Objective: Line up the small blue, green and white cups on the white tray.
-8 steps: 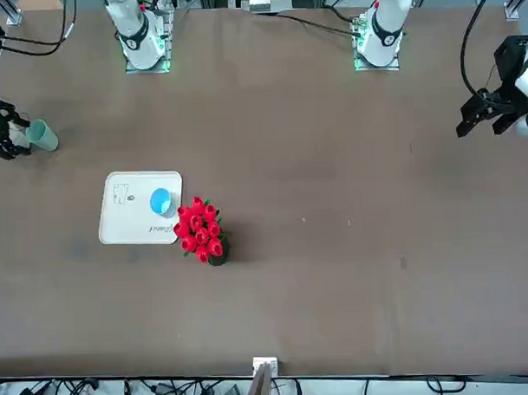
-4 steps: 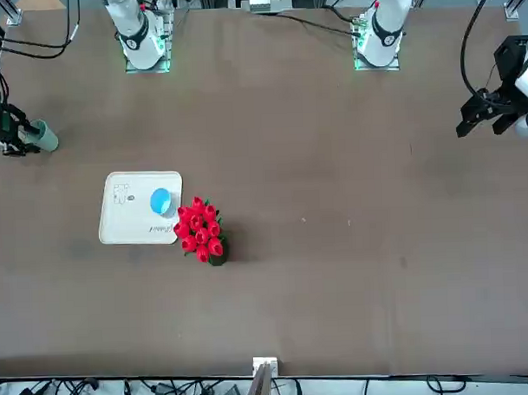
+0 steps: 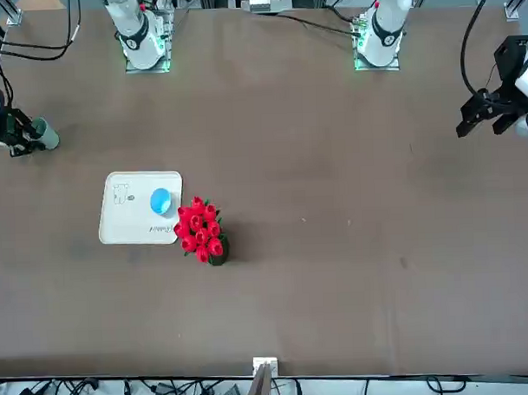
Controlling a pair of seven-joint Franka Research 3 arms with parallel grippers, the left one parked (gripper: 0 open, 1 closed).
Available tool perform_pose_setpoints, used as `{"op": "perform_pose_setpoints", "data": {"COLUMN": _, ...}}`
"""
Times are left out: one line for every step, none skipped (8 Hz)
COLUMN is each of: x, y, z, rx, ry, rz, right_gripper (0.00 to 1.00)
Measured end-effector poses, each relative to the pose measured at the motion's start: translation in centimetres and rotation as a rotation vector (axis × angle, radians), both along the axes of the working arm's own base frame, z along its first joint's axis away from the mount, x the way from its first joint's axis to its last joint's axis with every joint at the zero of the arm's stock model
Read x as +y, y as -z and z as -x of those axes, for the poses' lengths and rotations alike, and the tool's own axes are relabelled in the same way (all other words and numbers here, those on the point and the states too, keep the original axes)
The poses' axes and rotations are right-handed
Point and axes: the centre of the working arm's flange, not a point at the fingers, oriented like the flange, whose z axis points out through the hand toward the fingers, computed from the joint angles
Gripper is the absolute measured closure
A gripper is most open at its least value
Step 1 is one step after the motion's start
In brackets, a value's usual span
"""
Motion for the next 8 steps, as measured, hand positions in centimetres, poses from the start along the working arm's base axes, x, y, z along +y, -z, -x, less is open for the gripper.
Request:
{"op": "perform_pose_setpoints", "data": {"x": 0.2, "y": -0.6, "z": -0.5, "rx": 0.009, "ry": -0.007, "rz": -0.014, "right_gripper": 0.98}}
{"op": "perform_pose_setpoints", "data": {"x": 0.5, "y": -2.0, "z": -1.7, "rx": 0.025, "ry": -0.024, "rz": -0.041, "right_gripper": 0.98}}
{"op": "perform_pose_setpoints", "data": {"x": 1.7, "y": -4.5, "z": -4.0, "rx": 0.034, "ry": -0.05, "rz": -0.084, "right_gripper": 0.98}}
{"op": "perform_pose_setpoints", "data": {"x": 3.9, "y": -7.8, "z": -7.0, "rx": 0.031, "ry": -0.095, "rz": -0.128, "right_gripper": 0.98}}
{"op": "perform_pose_setpoints", "data": {"x": 7.2, "y": -11.1, "z": -10.4, "rx": 0.016, "ry": -0.144, "rz": -0.159, "right_gripper": 0.98}}
{"op": "perform_pose_setpoints", "data": {"x": 11.4, "y": -13.6, "z": -13.4, "rx": -0.005, "ry": -0.165, "rz": -0.187, "right_gripper": 0.98}}
{"op": "perform_pose_setpoints", "data": {"x": 16.1, "y": -14.3, "z": -15.9, "rx": -0.019, "ry": -0.164, "rz": -0.225, "right_gripper": 0.98}}
{"op": "perform_pose_setpoints", "data": {"x": 21.2, "y": -13.7, "z": -18.1, "rx": -0.017, "ry": -0.157, "rz": -0.247, "right_gripper": 0.98}}
